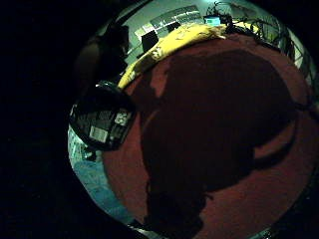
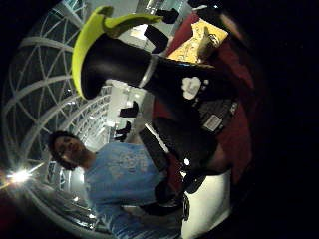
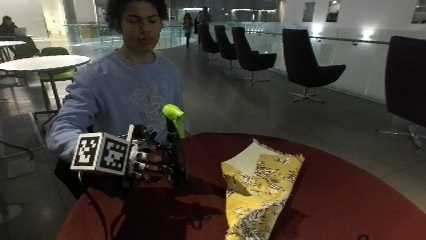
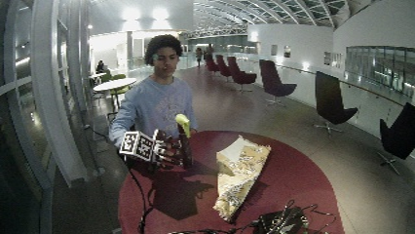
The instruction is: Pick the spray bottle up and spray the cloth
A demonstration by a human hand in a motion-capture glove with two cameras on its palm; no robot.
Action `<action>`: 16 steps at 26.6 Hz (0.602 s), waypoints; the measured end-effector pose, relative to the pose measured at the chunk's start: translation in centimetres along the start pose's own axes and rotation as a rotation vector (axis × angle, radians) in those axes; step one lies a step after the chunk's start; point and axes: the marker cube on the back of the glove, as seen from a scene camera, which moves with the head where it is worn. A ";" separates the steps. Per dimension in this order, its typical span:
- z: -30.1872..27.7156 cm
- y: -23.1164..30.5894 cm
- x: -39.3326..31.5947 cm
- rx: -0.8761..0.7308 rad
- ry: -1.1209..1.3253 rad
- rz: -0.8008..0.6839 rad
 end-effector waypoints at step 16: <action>4.7 -1.5 -3.1 0.175 -0.228 0.088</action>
